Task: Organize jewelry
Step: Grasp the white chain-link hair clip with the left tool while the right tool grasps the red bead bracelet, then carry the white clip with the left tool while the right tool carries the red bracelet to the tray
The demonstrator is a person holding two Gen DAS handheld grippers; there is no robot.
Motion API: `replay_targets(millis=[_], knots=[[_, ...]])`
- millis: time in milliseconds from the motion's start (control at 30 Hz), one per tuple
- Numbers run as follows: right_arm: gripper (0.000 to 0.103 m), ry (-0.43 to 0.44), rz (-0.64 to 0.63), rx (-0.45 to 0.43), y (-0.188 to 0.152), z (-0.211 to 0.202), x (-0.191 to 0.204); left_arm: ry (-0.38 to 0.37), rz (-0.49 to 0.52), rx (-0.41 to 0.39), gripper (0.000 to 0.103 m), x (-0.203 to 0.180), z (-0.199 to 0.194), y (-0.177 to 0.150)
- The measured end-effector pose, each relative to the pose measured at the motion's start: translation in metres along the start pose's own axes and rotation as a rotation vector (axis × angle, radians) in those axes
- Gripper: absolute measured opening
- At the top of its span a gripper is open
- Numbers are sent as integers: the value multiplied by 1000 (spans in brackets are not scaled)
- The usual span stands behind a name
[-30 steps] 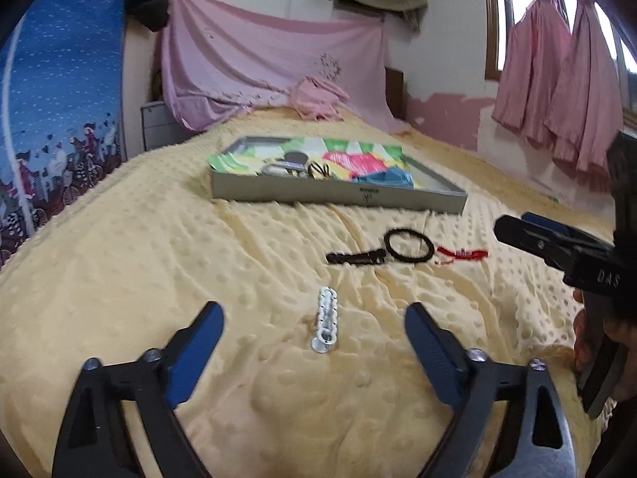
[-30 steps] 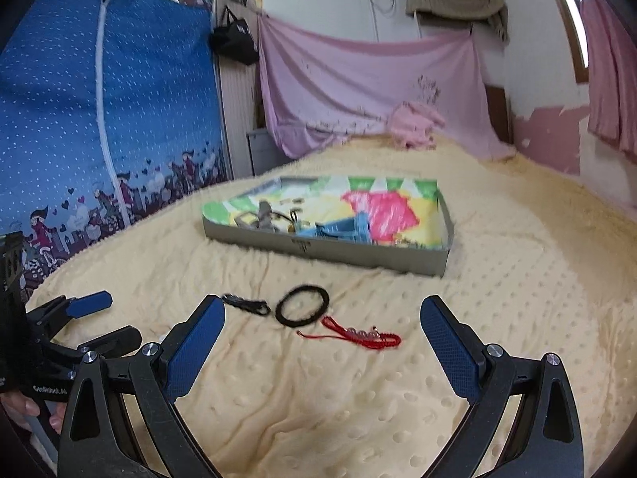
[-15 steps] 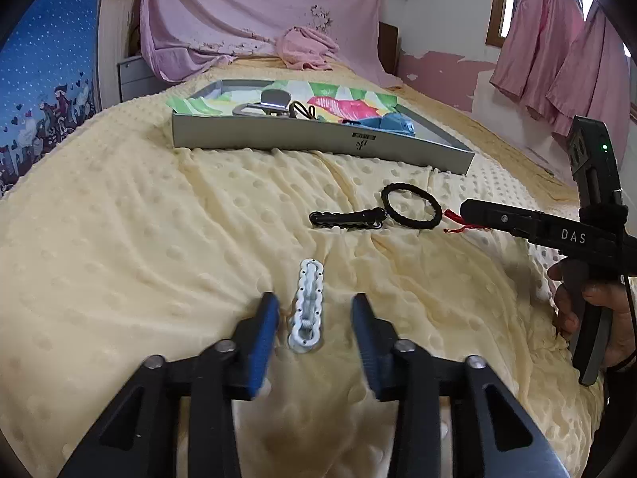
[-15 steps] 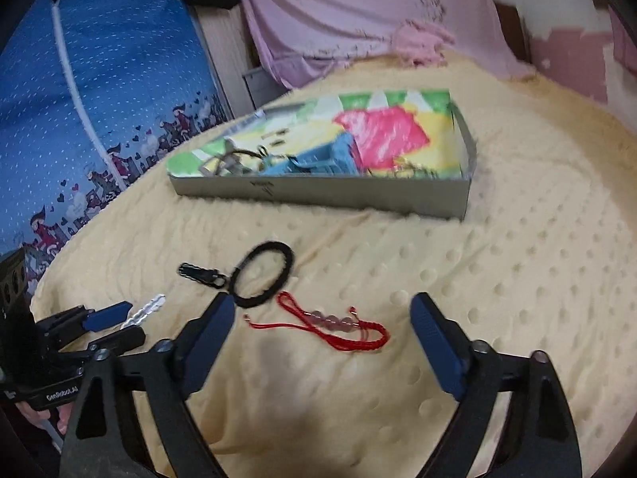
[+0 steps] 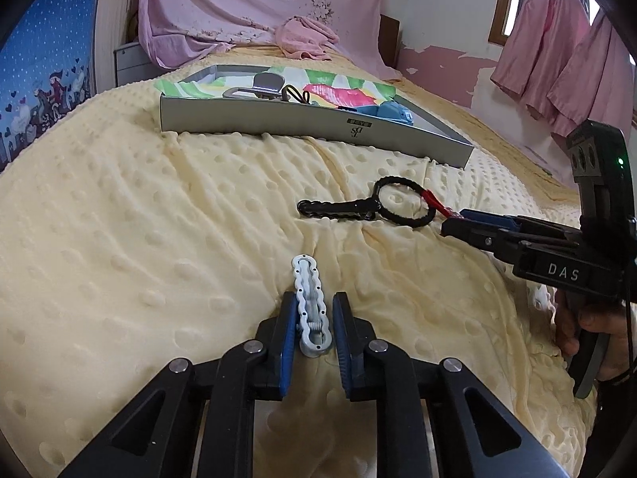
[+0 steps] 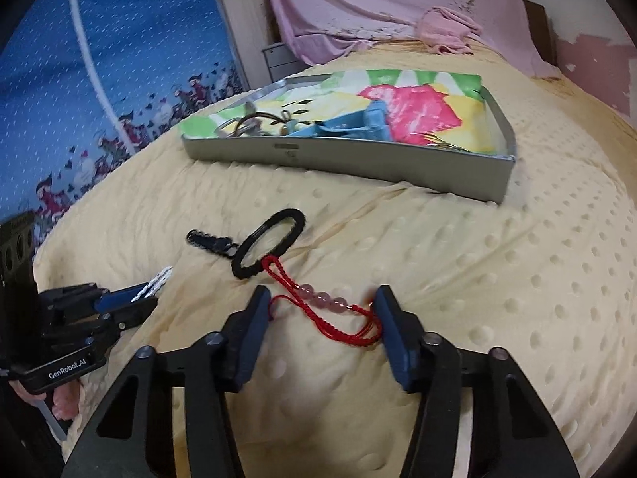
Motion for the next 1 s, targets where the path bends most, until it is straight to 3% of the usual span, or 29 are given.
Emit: replay_targets(millis=[300,533,867,1000], knots=[[10,23,-77,-2,-3,-10,16,-31,-3,-6,15,-2,-3,-3],[8,71,-125,-22,-8,-21,28,-96,-18,-41,15,-8,-15,-5],[7,126,-115,-192,1,-57,30,-107,20,-126,14,-31,-34,6],[7,113,-86,-253,7,-67,24,-104,6,-199,14,-34,-42,27]])
Point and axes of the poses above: each gripper's, at about its wrist camera, not at the fingertips, and z roughly the way its jaws point, x to its left, y to its top, the point moved 5 cm from there along z, roughly the way its jaws point, and after that the axes turned 3 degrees about -y, right-handed, at the moved point
